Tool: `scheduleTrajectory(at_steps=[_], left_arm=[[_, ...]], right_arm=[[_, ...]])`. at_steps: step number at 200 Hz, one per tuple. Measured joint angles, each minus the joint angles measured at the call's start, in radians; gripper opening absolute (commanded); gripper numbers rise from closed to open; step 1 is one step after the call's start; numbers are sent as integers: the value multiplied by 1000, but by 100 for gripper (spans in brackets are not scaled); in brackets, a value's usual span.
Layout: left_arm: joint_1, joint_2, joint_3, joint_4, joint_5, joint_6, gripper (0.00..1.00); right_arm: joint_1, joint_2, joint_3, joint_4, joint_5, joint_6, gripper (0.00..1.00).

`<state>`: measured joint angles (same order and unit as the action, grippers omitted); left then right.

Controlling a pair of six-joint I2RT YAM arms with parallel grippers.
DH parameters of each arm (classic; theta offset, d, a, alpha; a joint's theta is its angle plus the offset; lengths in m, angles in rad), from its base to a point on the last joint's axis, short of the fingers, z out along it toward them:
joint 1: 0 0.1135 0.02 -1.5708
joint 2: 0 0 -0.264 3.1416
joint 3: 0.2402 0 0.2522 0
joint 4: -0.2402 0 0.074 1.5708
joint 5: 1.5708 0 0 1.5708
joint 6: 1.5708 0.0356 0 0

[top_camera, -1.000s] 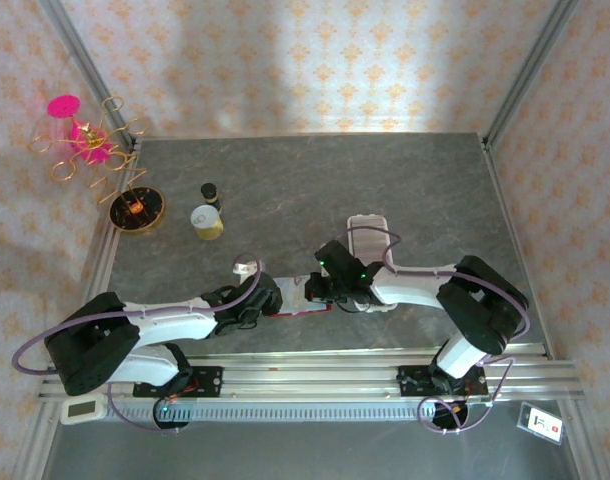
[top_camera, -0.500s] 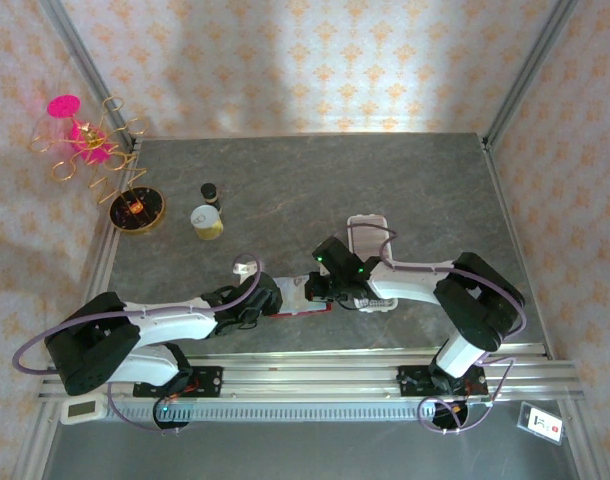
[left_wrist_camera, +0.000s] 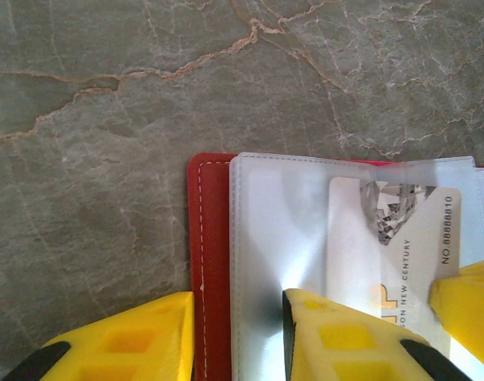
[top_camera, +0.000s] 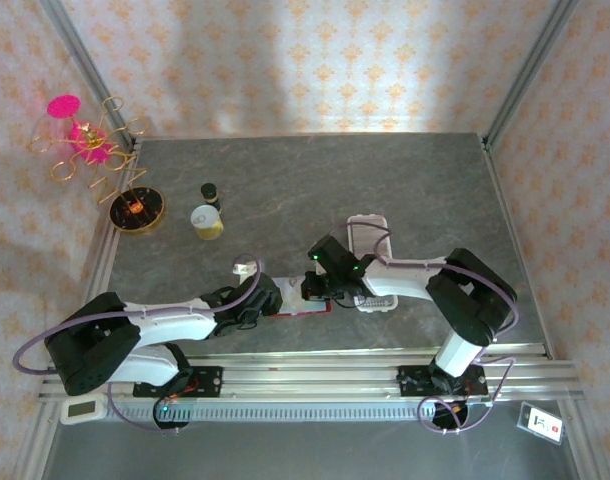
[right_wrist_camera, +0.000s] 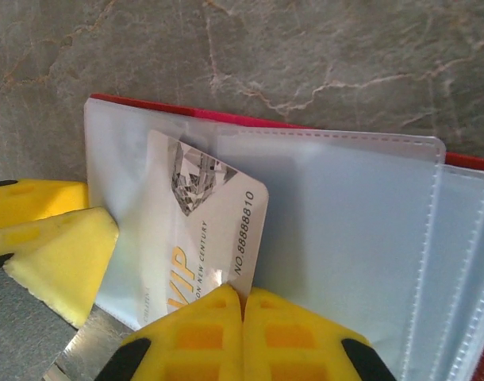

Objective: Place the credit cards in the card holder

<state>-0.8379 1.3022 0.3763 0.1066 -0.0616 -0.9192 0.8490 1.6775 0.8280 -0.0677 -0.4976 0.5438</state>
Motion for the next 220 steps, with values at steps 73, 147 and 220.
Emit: scheduleTrajectory(at_steps=[73, 147, 220], left_arm=[[0, 0, -14, 28, -1, -1, 31], [0, -14, -38, 64, 1, -1, 31], [1, -18, -52, 92, 5, 0, 31]], right_arm=[[19, 17, 23, 1, 3, 2, 0], [33, 50, 44, 7, 11, 24, 0], [43, 49, 47, 23, 16, 51, 5]])
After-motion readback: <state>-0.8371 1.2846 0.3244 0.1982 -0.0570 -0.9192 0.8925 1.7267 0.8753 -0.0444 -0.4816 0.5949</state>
